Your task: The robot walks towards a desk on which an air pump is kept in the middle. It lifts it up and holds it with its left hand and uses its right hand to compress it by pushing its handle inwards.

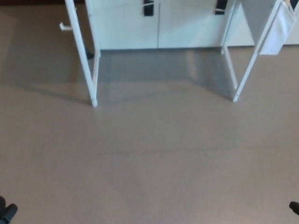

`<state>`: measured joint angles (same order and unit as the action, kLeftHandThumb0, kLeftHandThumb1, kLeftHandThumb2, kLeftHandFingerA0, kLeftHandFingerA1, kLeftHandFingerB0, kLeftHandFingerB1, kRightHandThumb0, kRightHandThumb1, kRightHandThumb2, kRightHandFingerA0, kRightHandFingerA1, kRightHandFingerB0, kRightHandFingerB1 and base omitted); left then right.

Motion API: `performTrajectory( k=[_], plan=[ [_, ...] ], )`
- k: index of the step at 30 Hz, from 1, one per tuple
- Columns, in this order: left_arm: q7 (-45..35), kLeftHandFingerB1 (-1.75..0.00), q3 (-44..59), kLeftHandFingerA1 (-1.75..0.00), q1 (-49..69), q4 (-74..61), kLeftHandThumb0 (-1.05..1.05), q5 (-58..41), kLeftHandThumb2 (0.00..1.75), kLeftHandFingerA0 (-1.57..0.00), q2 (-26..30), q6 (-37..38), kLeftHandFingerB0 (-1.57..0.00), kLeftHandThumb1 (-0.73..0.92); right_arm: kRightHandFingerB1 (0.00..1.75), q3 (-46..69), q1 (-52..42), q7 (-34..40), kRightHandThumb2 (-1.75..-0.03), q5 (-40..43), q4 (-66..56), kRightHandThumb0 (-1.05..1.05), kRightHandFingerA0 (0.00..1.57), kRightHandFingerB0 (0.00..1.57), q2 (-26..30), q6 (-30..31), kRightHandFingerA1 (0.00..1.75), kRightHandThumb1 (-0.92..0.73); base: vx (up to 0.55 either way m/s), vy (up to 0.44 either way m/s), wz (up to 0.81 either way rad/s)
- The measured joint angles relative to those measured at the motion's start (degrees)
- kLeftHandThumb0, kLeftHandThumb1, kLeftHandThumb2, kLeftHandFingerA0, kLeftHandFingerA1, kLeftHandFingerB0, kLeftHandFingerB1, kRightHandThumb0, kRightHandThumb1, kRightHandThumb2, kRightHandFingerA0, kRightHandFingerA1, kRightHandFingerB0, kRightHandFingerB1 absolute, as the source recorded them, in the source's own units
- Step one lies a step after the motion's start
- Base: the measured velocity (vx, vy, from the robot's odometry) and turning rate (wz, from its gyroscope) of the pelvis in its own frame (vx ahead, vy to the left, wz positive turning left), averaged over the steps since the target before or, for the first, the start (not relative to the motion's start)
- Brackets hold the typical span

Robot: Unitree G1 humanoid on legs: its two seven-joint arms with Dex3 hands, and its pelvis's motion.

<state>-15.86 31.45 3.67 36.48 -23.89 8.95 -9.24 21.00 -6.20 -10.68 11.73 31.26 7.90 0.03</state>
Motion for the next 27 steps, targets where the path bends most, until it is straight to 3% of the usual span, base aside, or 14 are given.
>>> performTrajectory(
  k=[17, 18, 19, 20, 27],
  plan=[
    [0.0, -0.36, -1.8, -0.41, 2.3, 0.0, -0.29, 0.2, 0.61, -0.45, -0.3, 0.0, -0.42, 0.7, 0.44, -1.2, -1.0, -0.1, -0.58, -0.1, 0.6, -0.34, 0.8, 0.6, 0.4, -1.4, 0.51, -0.62, 0.47, 0.025, 0.28],
    [0.0, -0.49, -1.8, -0.53, 2.4, 0.0, -0.37, 0.2, 0.81, -0.41, -0.3, 0.0, -0.38, 0.53, 0.44, -1.2, -1.0, -0.1, -0.58, -0.1, 0.6, -0.35, 0.79, 0.61, 0.4, -1.5, 0.53, -0.6, 0.52, -0.026, -0.04],
    [0.1, -0.49, -1.9, -0.53, 2.6, 0.0, -0.37, 0.2, 0.81, -0.41, -0.3, 0.0, -0.38, 0.53, 0.44, -1.3, -1.0, -0.1, -0.58, -0.1, 0.6, -0.35, 0.79, 0.61, 0.4, -1.6, 0.53, -0.6, 0.33, -0.093, -0.13],
    [0.1, -0.36, -1.9, -0.4, 2.6, 0.1, -0.3, 0.2, 0.6, -0.44, -0.3, 0.0, -0.43, 0.72, 0.43, -1.4, -1.1, -0.2, -0.58, -0.1, 0.6, -0.36, 0.8, 0.58, 0.4, -1.7, 0.54, -0.58, 0.33, -0.088, -0.22],
    [-0.7, -0.41, -2.4, -0.44, 4.8, 0.7, -0.32, 0.3, 0.7, -0.37, -0.4, 0.3, -0.38, 0.66, 0.43, -1.6, -4.2, -0.2, -0.59, 0.0, 0.3, -0.34, 0.77, 0.57, 0.6, -1.9, 0.51, -0.61, 0.36, -0.016, -0.27]
  ],
)
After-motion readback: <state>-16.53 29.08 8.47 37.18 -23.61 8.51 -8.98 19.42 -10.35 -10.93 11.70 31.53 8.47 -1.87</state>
